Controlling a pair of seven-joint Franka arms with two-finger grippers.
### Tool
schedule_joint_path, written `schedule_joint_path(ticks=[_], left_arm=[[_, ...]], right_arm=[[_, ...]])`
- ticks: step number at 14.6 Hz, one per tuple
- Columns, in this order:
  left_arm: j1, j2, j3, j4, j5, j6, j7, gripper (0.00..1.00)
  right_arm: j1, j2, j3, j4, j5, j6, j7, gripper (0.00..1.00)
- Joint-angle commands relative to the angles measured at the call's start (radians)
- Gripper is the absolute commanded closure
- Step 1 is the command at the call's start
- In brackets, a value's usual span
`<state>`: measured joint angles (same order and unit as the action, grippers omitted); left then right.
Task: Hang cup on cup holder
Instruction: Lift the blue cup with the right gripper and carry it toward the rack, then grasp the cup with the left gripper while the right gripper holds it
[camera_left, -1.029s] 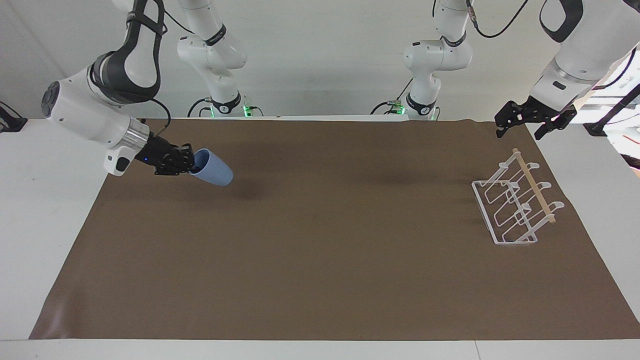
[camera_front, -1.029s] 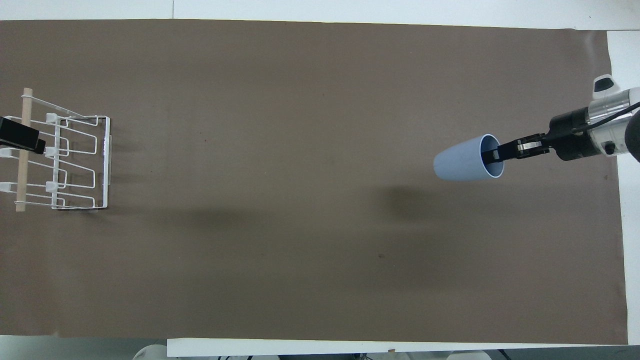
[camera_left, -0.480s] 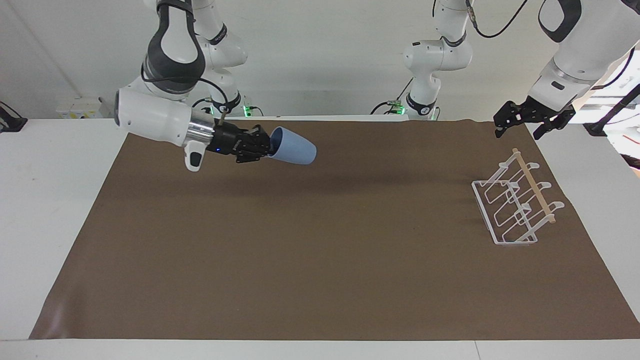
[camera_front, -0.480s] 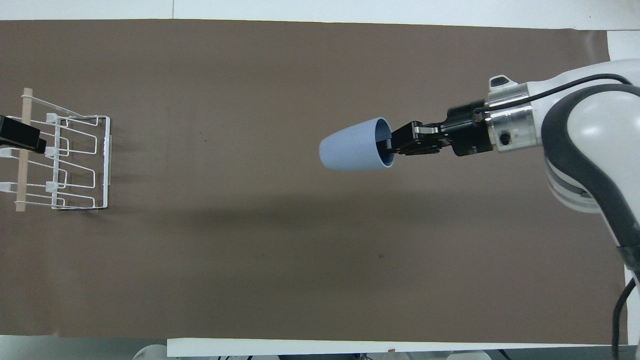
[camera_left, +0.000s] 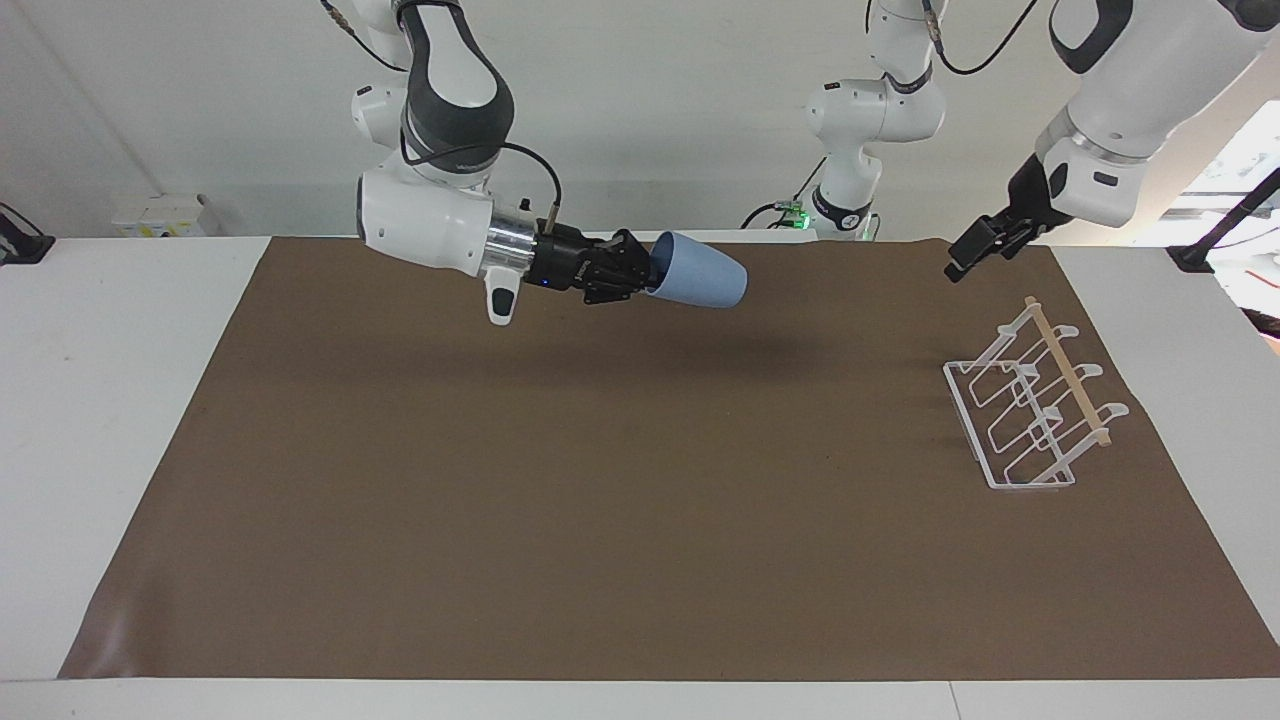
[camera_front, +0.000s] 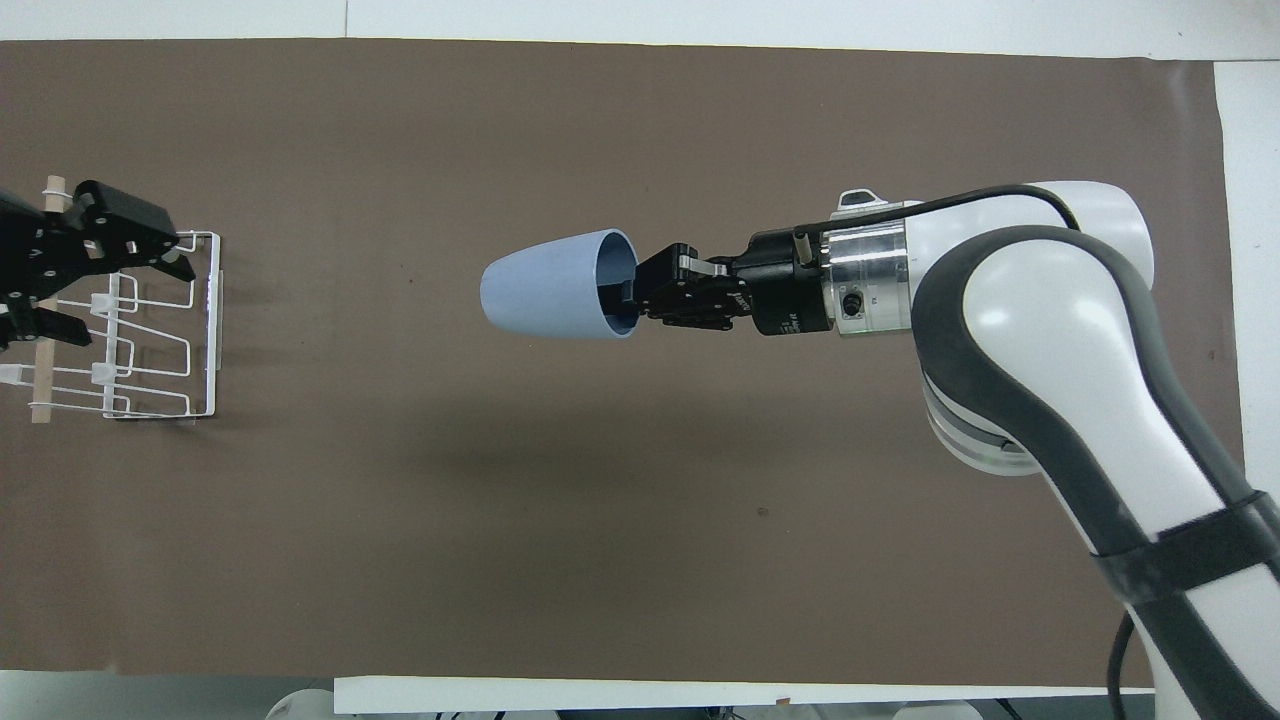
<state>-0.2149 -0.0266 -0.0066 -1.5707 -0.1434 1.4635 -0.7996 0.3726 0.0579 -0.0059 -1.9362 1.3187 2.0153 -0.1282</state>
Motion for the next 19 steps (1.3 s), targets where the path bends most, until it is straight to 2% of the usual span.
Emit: schedule_joint_path(ticks=[1, 5, 7, 9, 11, 13, 19], left_arm=[[-0.063, -0.001, 0.008, 0.069, -0.048, -0.002, -0.333, 0.0], [-0.133, 0.017, 0.005, 0.095, -0.123, 0.052, -0.854, 0.0], [-0.222, 0.005, 0.0, 0.071, -0.127, 0.067, -0.996, 0.0], [-0.279, -0.001, 0.0, 0.055, -0.142, 0.086, -1.059, 0.0], [-0.311, -0.024, -0.001, -0.004, -0.146, 0.202, -1.119, 0.0], [-0.34, -0.047, -0.001, -0.066, -0.148, 0.253, -1.142, 0.0], [-0.348, -0.047, -0.001, -0.208, -0.148, 0.379, -1.152, 0.0]], right_arm=[[0.006, -0.001, -0.003, -0.017, 0.042, -0.003, 0.009, 1.0], [0.046, 0.02, -0.005, -0.018, 0.108, 0.017, 0.009, 1.0], [0.051, 0.019, -0.003, -0.02, 0.111, 0.029, 0.009, 1.0], [0.078, 0.019, -0.003, -0.02, 0.111, 0.04, 0.018, 1.0], [0.094, 0.02, -0.003, -0.02, 0.113, 0.071, 0.021, 1.0], [0.121, 0.022, -0.003, -0.02, 0.113, 0.105, 0.022, 1.0], [0.14, 0.022, -0.003, -0.021, 0.148, 0.122, 0.022, 1.0]])
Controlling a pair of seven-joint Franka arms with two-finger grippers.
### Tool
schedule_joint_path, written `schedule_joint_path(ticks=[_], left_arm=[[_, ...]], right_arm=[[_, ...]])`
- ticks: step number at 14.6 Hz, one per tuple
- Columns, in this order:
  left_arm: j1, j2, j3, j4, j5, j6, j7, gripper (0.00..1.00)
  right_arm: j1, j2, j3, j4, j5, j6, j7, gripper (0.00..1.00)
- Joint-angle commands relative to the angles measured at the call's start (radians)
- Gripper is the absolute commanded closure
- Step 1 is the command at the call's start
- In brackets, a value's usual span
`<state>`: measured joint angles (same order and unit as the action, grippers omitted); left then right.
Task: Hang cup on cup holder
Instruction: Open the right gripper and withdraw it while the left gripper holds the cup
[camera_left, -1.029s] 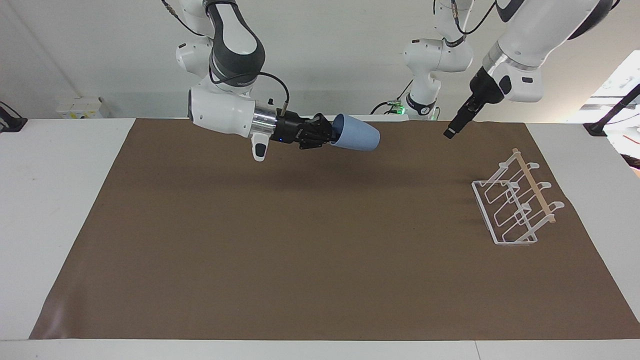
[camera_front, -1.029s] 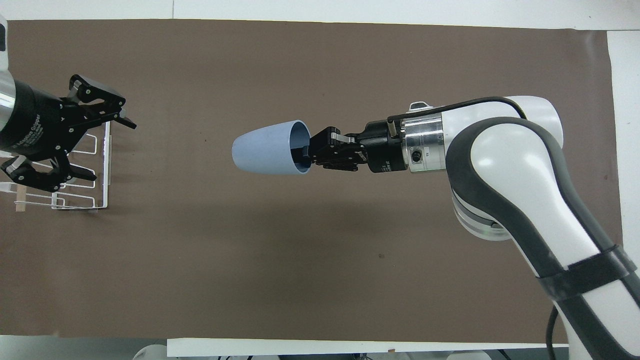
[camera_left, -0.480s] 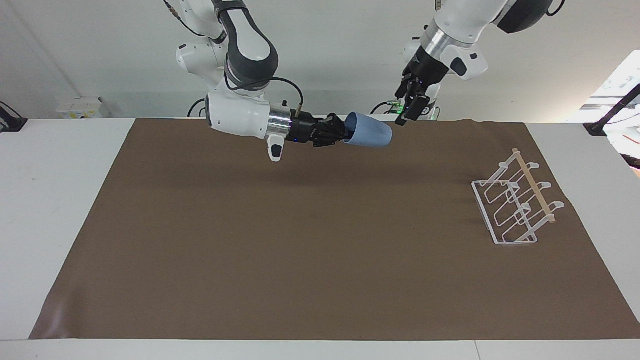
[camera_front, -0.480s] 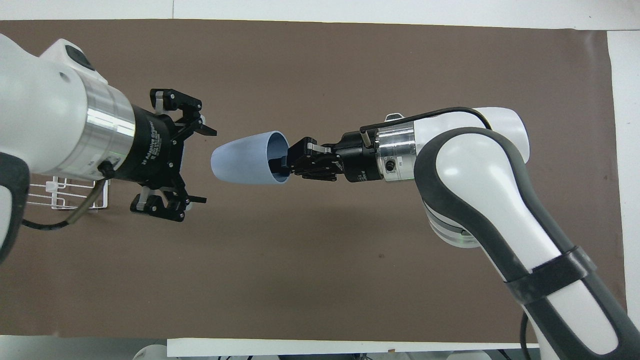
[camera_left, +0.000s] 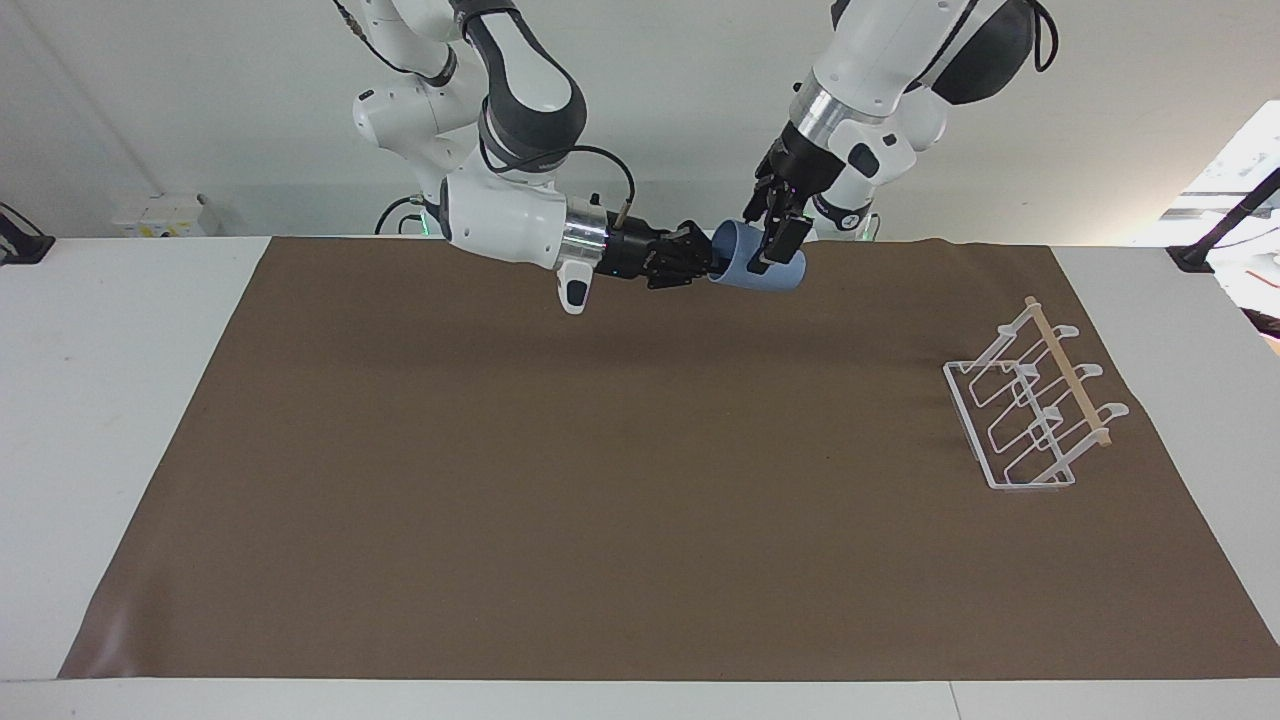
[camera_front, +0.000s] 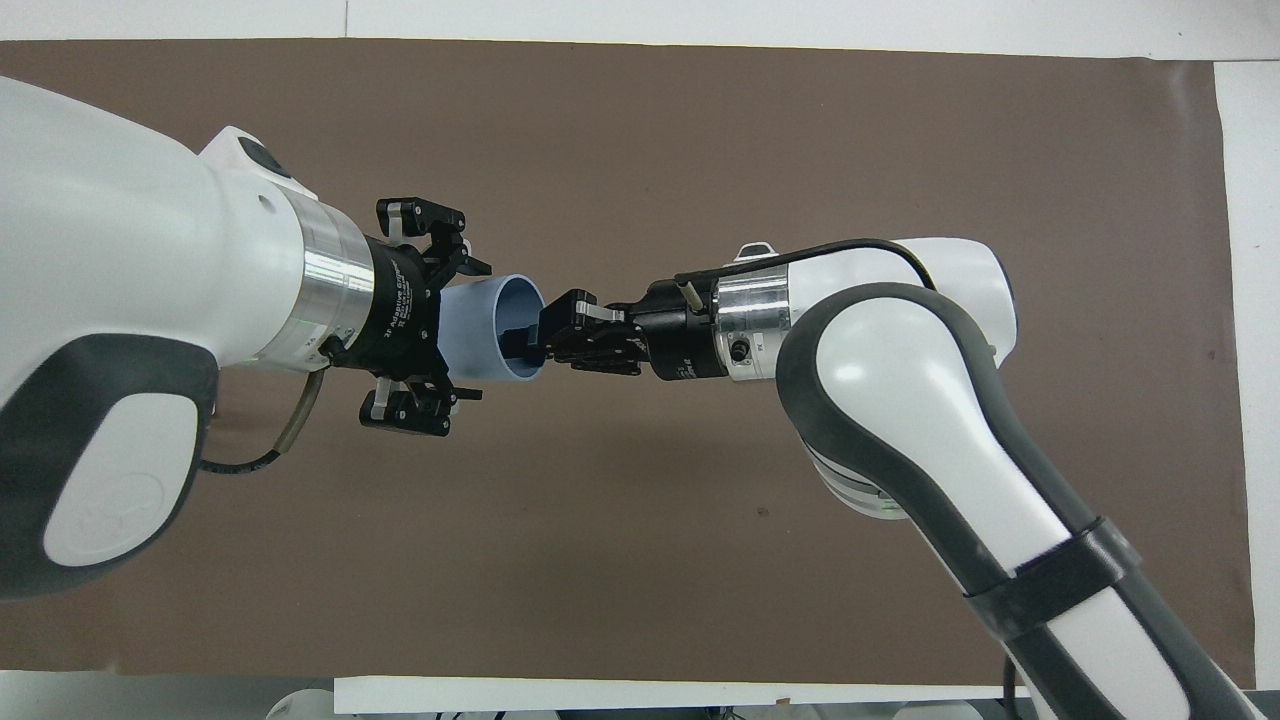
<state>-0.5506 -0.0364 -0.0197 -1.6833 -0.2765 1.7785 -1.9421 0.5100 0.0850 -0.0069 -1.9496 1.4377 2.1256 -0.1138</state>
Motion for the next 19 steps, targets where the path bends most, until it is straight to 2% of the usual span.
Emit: schedule_joint_path(ticks=[1, 2, 3, 4, 5, 9, 10, 11, 12, 13, 15, 16, 18, 19], left_arm=[[-0.012, -0.037, 0.011, -0.114, -0.015, 0.085, -0.008, 0.0], [-0.011, -0.037, 0.012, -0.121, -0.015, 0.088, -0.006, 0.02], [-0.009, -0.037, 0.012, -0.121, -0.015, 0.088, -0.008, 0.32], [-0.008, -0.037, 0.011, -0.121, -0.02, 0.087, -0.008, 0.93], [-0.009, -0.036, 0.011, -0.121, -0.024, 0.087, -0.005, 1.0], [-0.011, -0.036, 0.009, -0.119, -0.026, 0.09, -0.003, 1.0], [-0.011, -0.036, 0.009, -0.118, -0.027, 0.09, -0.003, 1.0], [-0.009, -0.036, 0.009, -0.118, -0.027, 0.09, -0.003, 1.0], [-0.003, -0.034, 0.009, -0.116, -0.029, 0.09, -0.003, 1.0], [0.0, -0.034, 0.009, -0.116, -0.03, 0.09, -0.003, 1.0], [0.018, -0.033, 0.014, -0.116, -0.029, 0.093, 0.009, 1.0], [0.04, -0.031, 0.015, -0.116, -0.026, 0.091, 0.031, 1.0], [0.107, -0.027, 0.017, -0.118, -0.009, 0.082, 0.06, 1.0], [0.138, -0.025, 0.017, -0.118, 0.044, 0.079, 0.072, 1.0]], right_arm=[[0.002, -0.005, -0.002, -0.008, 0.029, 0.011, 0.006, 1.0], [0.002, -0.005, -0.002, -0.006, 0.03, 0.011, 0.008, 1.0], [0.002, -0.005, -0.002, -0.006, 0.03, 0.011, 0.008, 1.0], [0.002, -0.005, -0.002, -0.006, 0.03, 0.011, 0.008, 1.0], [0.002, -0.005, -0.002, -0.006, 0.03, 0.011, 0.008, 1.0], [0.001, -0.005, -0.004, -0.003, 0.03, 0.013, 0.031, 0.99], [0.001, -0.005, -0.004, -0.003, 0.03, 0.017, 0.046, 0.87], [0.001, -0.005, -0.004, -0.003, 0.03, 0.023, 0.06, 0.36], [0.001, -0.008, -0.004, -0.002, 0.03, 0.039, 0.065, 0.04], [-0.005, -0.007, -0.004, 0.006, 0.029, 0.049, 0.063, 0.0], [-0.033, -0.011, -0.011, 0.024, 0.013, 0.047, 0.06, 0.0], [-0.078, -0.014, -0.011, 0.035, -0.006, 0.027, 0.056, 0.0], [-0.143, -0.016, -0.011, 0.054, -0.127, -0.019, 0.031, 0.0], [-0.177, -0.019, -0.013, 0.061, -0.207, -0.016, 0.028, 0.0]])
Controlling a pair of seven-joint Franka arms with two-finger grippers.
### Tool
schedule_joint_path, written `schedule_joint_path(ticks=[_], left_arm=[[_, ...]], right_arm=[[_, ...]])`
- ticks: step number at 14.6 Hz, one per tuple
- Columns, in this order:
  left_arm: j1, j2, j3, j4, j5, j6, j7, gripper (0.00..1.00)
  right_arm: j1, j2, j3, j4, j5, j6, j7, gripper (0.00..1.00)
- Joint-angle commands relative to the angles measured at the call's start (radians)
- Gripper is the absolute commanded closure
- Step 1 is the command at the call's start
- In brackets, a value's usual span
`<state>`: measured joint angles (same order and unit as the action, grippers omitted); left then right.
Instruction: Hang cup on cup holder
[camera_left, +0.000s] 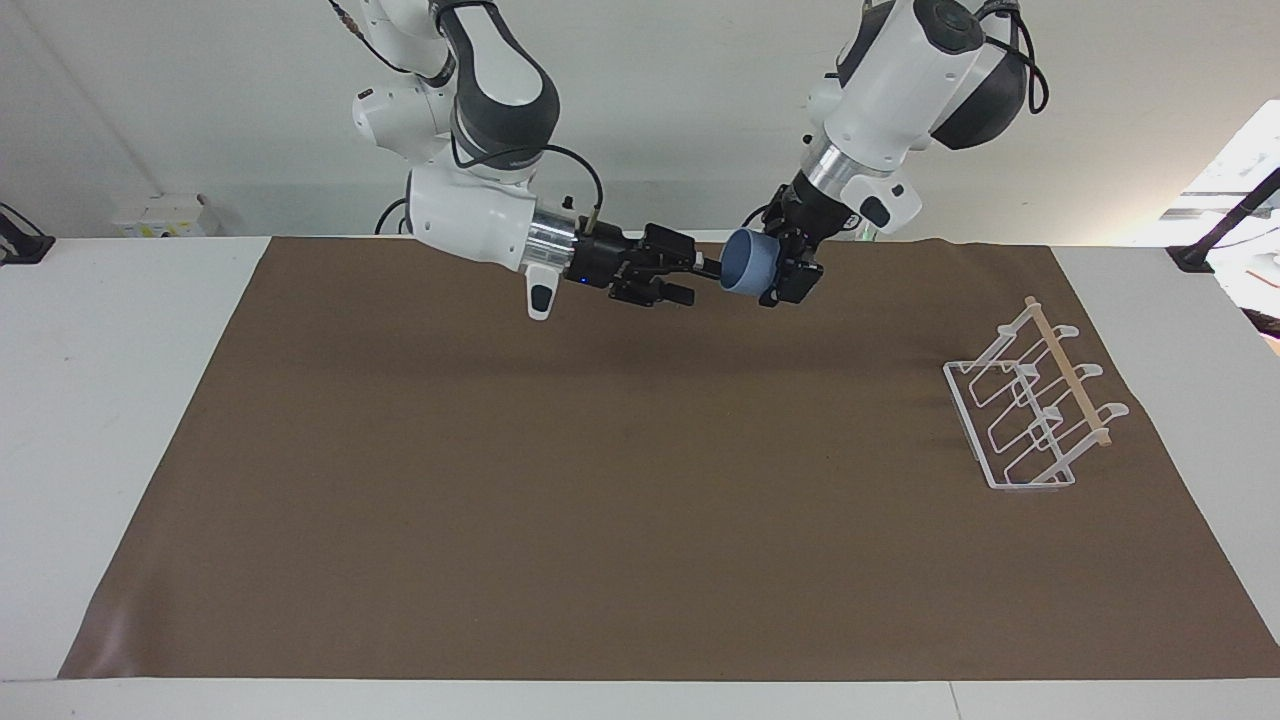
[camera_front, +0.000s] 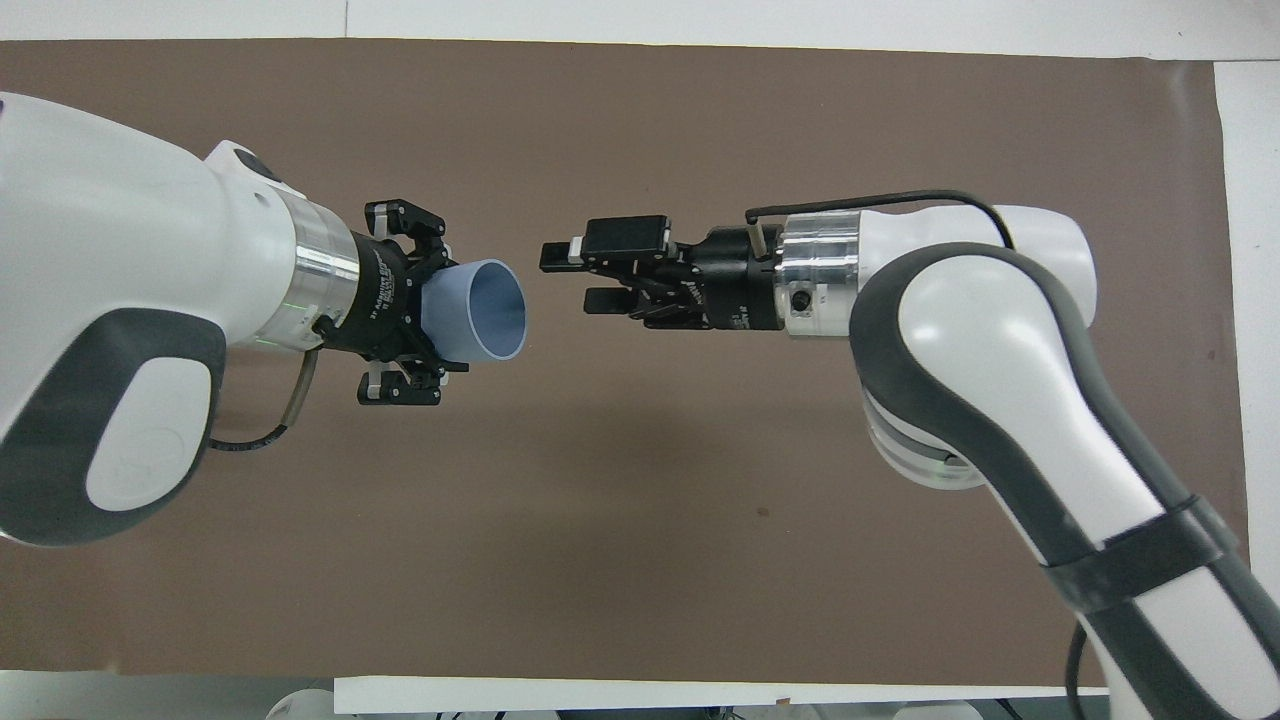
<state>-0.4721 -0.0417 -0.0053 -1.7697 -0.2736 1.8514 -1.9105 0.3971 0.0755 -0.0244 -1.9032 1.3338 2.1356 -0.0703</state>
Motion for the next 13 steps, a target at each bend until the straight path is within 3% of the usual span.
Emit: schedule_joint_path(ticks=[1, 5, 7, 9, 11, 13], left_arm=[[0.065, -0.02, 0.002, -0.031, 0.124, 0.002, 0.048, 1.0], [0.066, 0.049, 0.004, -0.011, 0.567, -0.087, 0.056, 1.0], [0.067, 0.142, 0.004, -0.011, 0.797, -0.124, 0.053, 1.0], [0.07, 0.196, 0.004, -0.013, 1.02, -0.136, 0.053, 1.0], [0.082, 0.23, 0.004, -0.045, 1.204, -0.155, 0.053, 1.0], [0.082, 0.273, 0.004, -0.054, 1.353, -0.187, 0.051, 1.0]], right_arm=[[-0.096, -0.023, 0.004, 0.013, -0.192, -0.026, -0.016, 0.0], [-0.233, -0.04, 0.004, 0.003, -0.616, -0.032, -0.016, 0.0], [-0.288, -0.042, 0.003, 0.003, -0.758, -0.057, -0.016, 0.0], [-0.332, -0.059, 0.001, 0.019, -1.001, -0.092, -0.016, 0.0], [-0.368, -0.098, 0.0, 0.058, -1.206, -0.199, -0.013, 0.0], [-0.421, -0.111, 0.0, 0.172, -1.281, -0.406, -0.013, 0.0]])
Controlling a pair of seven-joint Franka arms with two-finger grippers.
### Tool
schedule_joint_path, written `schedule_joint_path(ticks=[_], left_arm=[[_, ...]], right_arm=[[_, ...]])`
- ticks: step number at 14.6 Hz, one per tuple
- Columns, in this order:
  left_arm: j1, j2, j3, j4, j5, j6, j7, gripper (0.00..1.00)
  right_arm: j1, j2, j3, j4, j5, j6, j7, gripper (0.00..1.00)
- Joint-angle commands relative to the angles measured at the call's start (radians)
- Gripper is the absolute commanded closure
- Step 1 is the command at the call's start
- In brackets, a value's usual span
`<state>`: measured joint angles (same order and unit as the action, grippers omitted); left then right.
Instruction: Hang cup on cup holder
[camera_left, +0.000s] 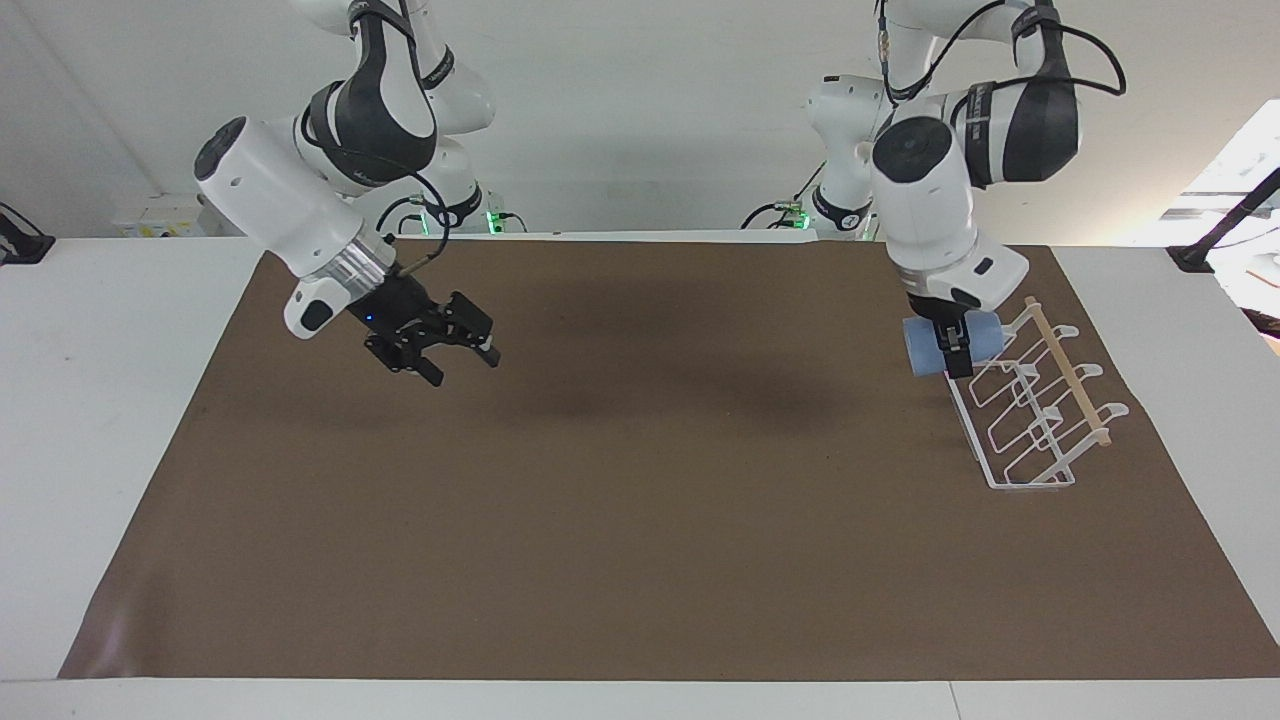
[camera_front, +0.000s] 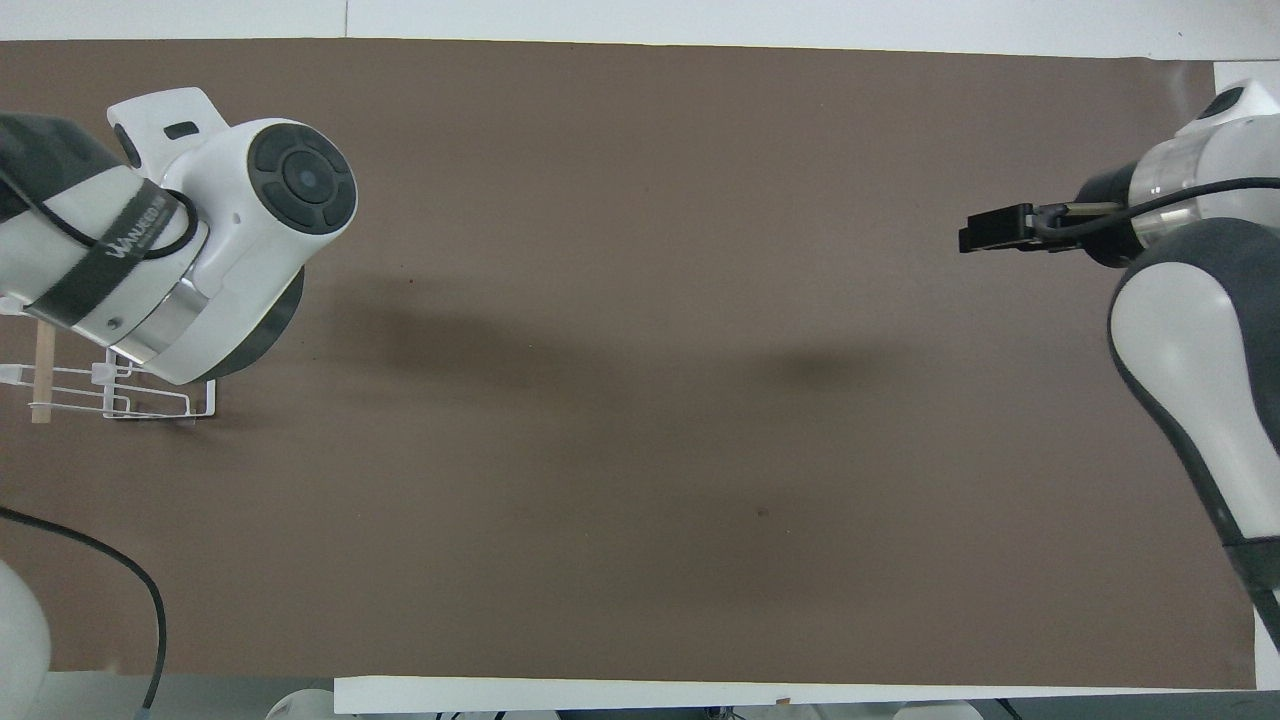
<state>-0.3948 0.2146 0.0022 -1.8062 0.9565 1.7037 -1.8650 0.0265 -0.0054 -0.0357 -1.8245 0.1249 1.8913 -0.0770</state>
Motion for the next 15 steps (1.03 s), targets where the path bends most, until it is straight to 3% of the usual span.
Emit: schedule_joint_path(ticks=[1, 3, 6, 15], left_arm=[[0.002, 0.054, -0.004, -0.019, 0.193, -0.061, 0.004, 1.0], [0.002, 0.106, -0.004, -0.018, 0.296, -0.094, 0.004, 1.0], [0.008, 0.13, -0.004, -0.019, 0.366, -0.127, -0.002, 1.0], [0.051, 0.152, -0.004, -0.038, 0.446, -0.145, -0.046, 1.0]], right_arm=[[-0.08, -0.028, 0.011, 0.167, -0.089, -0.263, -0.004, 0.0], [-0.086, -0.025, 0.013, 0.266, -0.163, -0.394, -0.006, 0.0], [-0.08, -0.036, 0.011, 0.274, -0.209, -0.468, -0.006, 0.0], [-0.076, -0.057, 0.004, 0.246, -0.209, -0.506, -0.009, 0.0]])
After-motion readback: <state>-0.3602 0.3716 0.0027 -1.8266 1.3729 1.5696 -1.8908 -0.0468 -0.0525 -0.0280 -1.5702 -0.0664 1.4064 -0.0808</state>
